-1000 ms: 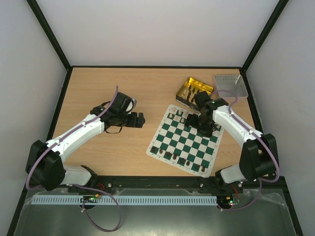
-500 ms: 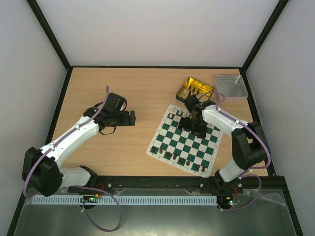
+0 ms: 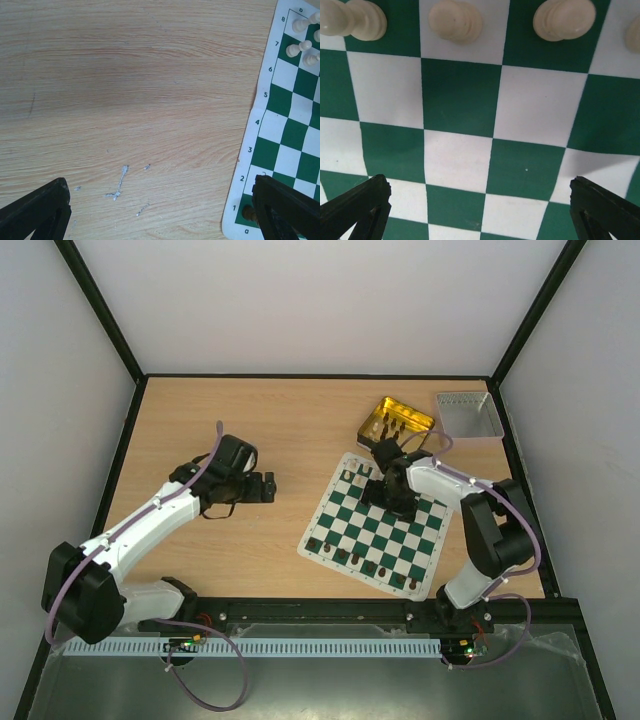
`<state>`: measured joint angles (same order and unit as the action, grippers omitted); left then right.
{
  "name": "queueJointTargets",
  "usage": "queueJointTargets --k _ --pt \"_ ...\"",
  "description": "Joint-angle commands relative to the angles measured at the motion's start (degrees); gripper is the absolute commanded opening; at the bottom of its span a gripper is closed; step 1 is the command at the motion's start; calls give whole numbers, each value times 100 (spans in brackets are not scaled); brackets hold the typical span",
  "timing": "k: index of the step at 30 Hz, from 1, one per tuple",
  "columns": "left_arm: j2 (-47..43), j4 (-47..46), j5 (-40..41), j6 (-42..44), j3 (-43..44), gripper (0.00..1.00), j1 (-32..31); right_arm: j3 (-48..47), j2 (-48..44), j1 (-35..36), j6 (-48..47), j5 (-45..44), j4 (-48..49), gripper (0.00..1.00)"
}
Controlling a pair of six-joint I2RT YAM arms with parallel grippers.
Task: Set up the chess pieces on the board
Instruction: Move the chessboard to the center of the board.
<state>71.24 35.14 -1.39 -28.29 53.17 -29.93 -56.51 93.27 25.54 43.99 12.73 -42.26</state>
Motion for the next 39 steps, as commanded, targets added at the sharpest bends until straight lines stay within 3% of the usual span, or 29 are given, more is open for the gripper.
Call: queueJointTargets --k 1,17,39 --pt "-84 -52 -54 124 -52 99 -92 192 182 30 51 -12 424 95" --pt "-109 103 467 196 113 99 -142 -2 750 254 -308 45 523 95" --pt "-238 315 1128 230 349 99 -290 -1772 2120 1494 -734 182 -16 95"
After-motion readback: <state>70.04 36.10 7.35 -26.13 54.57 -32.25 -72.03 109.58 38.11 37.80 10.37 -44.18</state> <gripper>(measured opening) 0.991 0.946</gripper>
